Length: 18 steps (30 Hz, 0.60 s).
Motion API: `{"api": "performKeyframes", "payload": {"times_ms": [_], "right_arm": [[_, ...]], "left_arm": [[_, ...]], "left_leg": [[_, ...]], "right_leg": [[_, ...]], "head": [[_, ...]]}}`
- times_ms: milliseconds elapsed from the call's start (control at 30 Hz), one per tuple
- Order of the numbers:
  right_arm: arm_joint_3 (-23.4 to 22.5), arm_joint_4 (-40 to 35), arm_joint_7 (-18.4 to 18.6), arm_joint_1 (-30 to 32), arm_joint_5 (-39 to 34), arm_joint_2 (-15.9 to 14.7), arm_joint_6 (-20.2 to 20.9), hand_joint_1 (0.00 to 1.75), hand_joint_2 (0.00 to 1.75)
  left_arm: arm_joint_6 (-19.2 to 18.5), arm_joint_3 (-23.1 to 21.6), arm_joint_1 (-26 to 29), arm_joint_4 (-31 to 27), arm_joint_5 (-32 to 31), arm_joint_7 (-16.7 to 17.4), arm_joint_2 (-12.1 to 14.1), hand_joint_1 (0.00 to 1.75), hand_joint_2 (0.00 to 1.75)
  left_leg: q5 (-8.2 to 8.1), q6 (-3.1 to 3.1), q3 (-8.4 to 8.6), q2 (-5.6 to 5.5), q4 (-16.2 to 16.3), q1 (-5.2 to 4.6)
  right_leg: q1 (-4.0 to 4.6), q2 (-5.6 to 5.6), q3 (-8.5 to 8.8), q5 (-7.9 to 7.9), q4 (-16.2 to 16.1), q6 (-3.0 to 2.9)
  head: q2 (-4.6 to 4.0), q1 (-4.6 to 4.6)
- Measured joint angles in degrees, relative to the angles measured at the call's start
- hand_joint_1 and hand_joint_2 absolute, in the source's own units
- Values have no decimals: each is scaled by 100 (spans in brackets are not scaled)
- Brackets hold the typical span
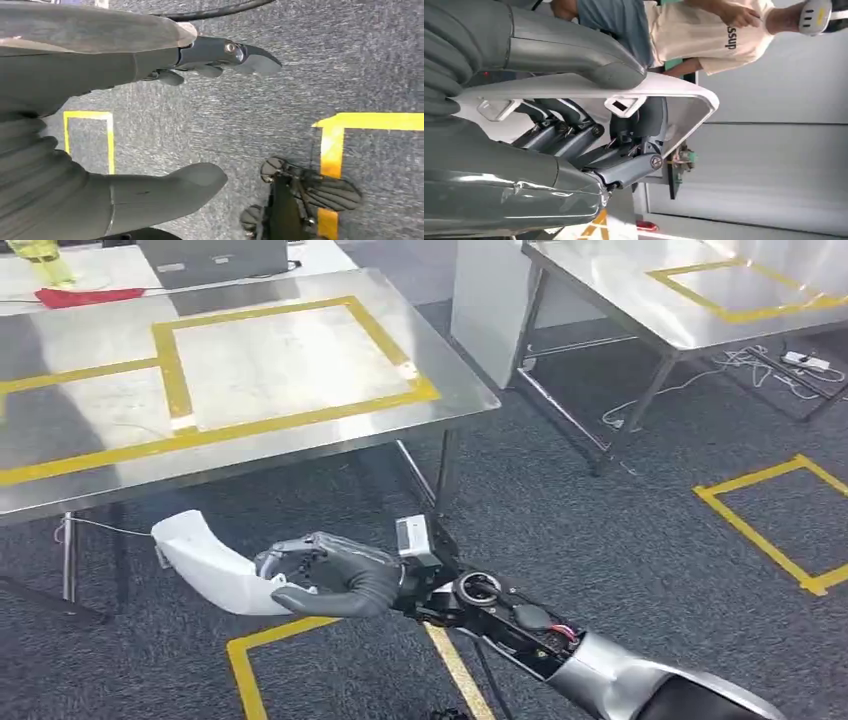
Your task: Take the parts from the cabinet and place them on the table.
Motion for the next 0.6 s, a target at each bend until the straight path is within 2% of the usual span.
{"api": "performKeyframes", "payload": {"times_ms": [33,67,100,167,233,267,300,333,367,400,433,467,500,533,567,600], "right_arm": [[2,0,0,-5,0,0,0,175,175],[2,0,0,-9,0,0,0,175,175],[2,2,-2,-17,-4,2,0,175,175],[2,0,2,-11,-2,15,-2,175,175],[4,-9,2,-11,-2,39,0,175,175],[4,-7,0,-26,-2,44,-2,175,175],[7,-7,0,-46,-2,55,0,175,175],[7,-7,0,-49,-2,66,4,175,175],[9,-4,7,-42,0,68,4,175,175],[11,4,7,-32,0,66,4,175,175],[13,20,11,-32,0,66,-2,175,175],[13,26,18,-33,9,66,-7,175,175],[13,26,28,-34,9,66,-22,175,175],[13,26,44,-37,9,68,-33,175,175],[13,24,50,-40,9,66,-39,175,175],[13,24,66,-41,9,66,-53,175,175]], "left_arm": [[0,0,-1,0,2,0,-2,0,175],[0,0,6,0,4,0,-26,0,175],[0,0,-7,0,9,0,-35,0,175],[2,0,-6,0,9,0,-37,0,175],[4,0,-7,0,11,0,-15,0,175],[2,0,-20,2,11,0,-37,0,175],[2,0,-36,2,11,0,-44,0,175],[2,0,-40,0,11,0,-37,0,175],[2,0,-36,0,11,-2,-31,0,175],[4,0,-27,0,11,-4,-28,0,175],[4,0,-10,0,9,-15,-28,0,175],[2,0,-2,0,7,-17,-26,0,175],[0,0,5,0,-9,-20,-22,0,175],[-9,0,2,0,-13,-22,-18,0,175],[-13,0,1,0,-22,-26,-15,0,175],[-17,0,-1,0,-26,-31,-15,0,175]], "left_leg": [[-43,-11,69,-3,-6,-7],[-81,-24,92,-3,-21,7],[-95,-51,107,-17,-13,-13],[-90,-127,132,2,34,-14],[-129,-185,153,13,40,-22],[-153,-196,80,20,255,-7],[-256,-222,-142,22,626,-3],[-439,-250,-443,22,1100,9],[-599,-261,-675,23,1441,11],[-793,-270,-988,23,1859,11],[-705,-295,-1100,23,1884,17],[-484,-304,-1057,25,1644,22],[-219,-314,-941,28,1278,27],[191,-290,-694,43,627,30],[422,-287,-542,60,237,29],[279,-244,-445,91,-39,-8]], "right_leg": [[21,0,204,350,-545,-56],[63,-4,312,579,-964,-129],[95,-9,285,305,-1041,-152],[106,0,360,417,-1101,-204],[39,11,522,443,-1165,-238],[33,11,574,434,-1195,-250],[28,3,584,420,-1196,-272],[32,1,589,400,-1196,-292],[35,1,595,381,-1196,-296],[36,2,613,344,-1195,-300],[34,9,645,316,-1194,-299],[29,17,691,283,-1194,-288],[27,18,734,249,-1193,-279],[25,17,810,198,-1190,-255],[27,11,850,163,-1191,-237],[65,3,899,116,-1178,-190]], "head": [[0,13],[0,26],[0,-27],[0,2],[0,-9],[0,-39],[0,-110],[0,-138],[0,-142],[0,-151],[0,-166],[0,-177],[0,-195],[0,-203],[0,-206],[0,-214]]}}
